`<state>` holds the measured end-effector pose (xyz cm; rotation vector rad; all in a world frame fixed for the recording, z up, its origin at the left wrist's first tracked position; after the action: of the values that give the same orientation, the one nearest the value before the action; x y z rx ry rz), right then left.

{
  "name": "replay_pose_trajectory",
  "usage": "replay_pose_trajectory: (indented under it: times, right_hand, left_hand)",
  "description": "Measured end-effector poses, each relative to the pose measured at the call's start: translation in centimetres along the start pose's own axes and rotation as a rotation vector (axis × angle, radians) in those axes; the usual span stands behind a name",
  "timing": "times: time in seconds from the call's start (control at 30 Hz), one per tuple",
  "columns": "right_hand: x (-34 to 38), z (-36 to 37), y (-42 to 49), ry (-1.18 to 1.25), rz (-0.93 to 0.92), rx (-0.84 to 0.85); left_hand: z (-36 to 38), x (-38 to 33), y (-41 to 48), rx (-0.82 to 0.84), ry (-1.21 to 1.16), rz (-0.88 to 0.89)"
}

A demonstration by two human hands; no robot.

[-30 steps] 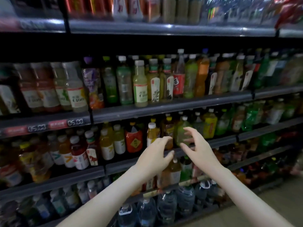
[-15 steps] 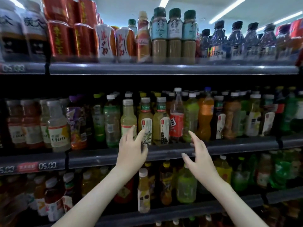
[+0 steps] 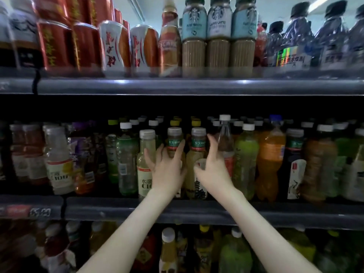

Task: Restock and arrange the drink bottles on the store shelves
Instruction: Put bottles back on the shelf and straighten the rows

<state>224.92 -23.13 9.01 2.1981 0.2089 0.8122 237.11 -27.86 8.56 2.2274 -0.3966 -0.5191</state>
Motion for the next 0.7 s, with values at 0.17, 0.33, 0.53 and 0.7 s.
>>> replay_pose_trajectory:
  times: [0.17, 0.33, 0.53, 0.7]
  right_hand:
    - [-0.3, 2.5, 0.9, -0.042, -0.004, 0.056]
    - [0.9, 2.1, 0.2, -0.189, -0.173, 0.054]
    - [1.5, -0.1, -2.7, -0.092, -0.338, -0.052]
    - [0.6, -0.4, -4.1, -0.072, -0.355, -0.022]
  left_hand:
    - [-1.5, 0.3, -0.7, -0.126, -0.123, 0.021]
    - [-4.1, -0.7, -4.6, -0.312, -0.223, 0.180]
    - [-2.3, 1.8, -7.1, -0.186, -0.276, -0.079]
    - [-3.5, 0.8, -8.7, -0.246, -0.315, -0.036]
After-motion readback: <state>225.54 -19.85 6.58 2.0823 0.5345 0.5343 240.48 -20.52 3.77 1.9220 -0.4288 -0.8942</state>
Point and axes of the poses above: each hand's wrist, its own y-axis towards the middle knuckle, its own z-axis out of the palm, x = y × z, the point moved 10 cm from there along y, towards the middle knuckle, and after that the axes turned 5 degrees about -z, right-handed, at the moved point
